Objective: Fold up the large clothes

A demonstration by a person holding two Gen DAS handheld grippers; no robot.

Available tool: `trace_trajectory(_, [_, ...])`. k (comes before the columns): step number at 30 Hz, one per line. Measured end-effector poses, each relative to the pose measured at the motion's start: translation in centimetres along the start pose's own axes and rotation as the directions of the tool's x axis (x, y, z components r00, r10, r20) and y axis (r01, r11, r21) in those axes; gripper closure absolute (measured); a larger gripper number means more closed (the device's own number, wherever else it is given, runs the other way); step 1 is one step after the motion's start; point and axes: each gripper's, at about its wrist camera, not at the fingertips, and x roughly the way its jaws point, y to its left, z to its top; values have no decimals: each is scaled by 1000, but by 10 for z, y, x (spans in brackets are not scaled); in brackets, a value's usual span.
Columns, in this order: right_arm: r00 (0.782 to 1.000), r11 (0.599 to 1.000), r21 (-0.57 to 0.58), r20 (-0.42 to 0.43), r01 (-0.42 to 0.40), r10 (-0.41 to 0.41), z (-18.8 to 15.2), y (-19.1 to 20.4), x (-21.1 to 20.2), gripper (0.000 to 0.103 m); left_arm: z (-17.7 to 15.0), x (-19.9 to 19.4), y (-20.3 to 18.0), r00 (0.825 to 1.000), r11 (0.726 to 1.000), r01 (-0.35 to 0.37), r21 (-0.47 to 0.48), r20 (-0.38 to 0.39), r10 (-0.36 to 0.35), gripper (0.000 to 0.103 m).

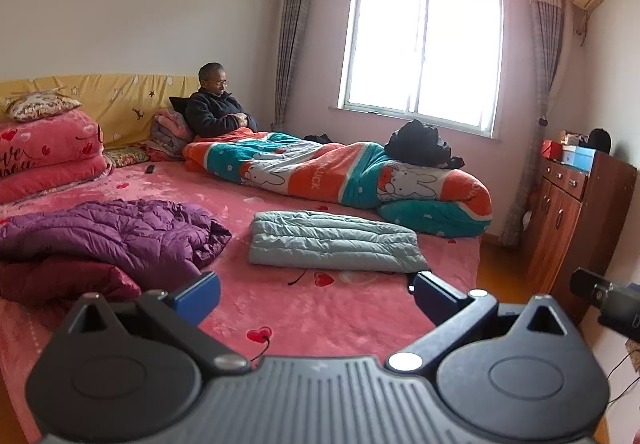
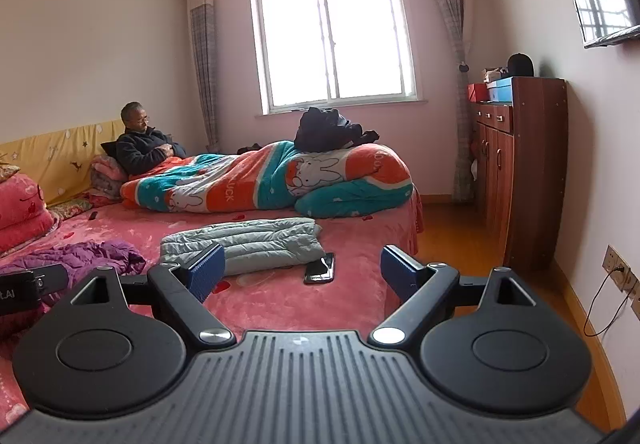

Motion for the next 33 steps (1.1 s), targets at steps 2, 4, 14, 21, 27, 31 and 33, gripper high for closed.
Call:
trace_trajectory(2, [1000,1000,-6,-2,0,0,-1,1,1,0,0,3,0,1000,1000,-3,1,-7,3,1])
trace_trajectory(4, [1000,1000,-5,-5,-1,1,-1,1,2,0,-2,4,-1,1000,1000,-10,11,-7,10,1])
trace_trajectory(14, [1000,1000,-4,-23,5,-5,-1,-1,15,0,-5,9,-5,1000,1000,-10,20,-9,10,1])
trace_trajectory(21, [999,1000,-4,-36,3,-4,0,-2,23,0,-6,11,-5,1000,1000,-14,17,-5,15,1])
trace_trajectory(27, [999,1000,-2,-44,4,-4,0,-3,30,0,-8,12,-6,1000,1000,-16,15,-3,16,1])
trace_trajectory(31, [999,1000,-5,-48,3,-4,-1,-2,33,0,-9,13,-6,1000,1000,-9,13,-4,9,1])
trace_trajectory(33, [999,1000,-3,-51,4,-4,-1,-3,35,0,-9,13,-7,1000,1000,-11,13,-2,11,1])
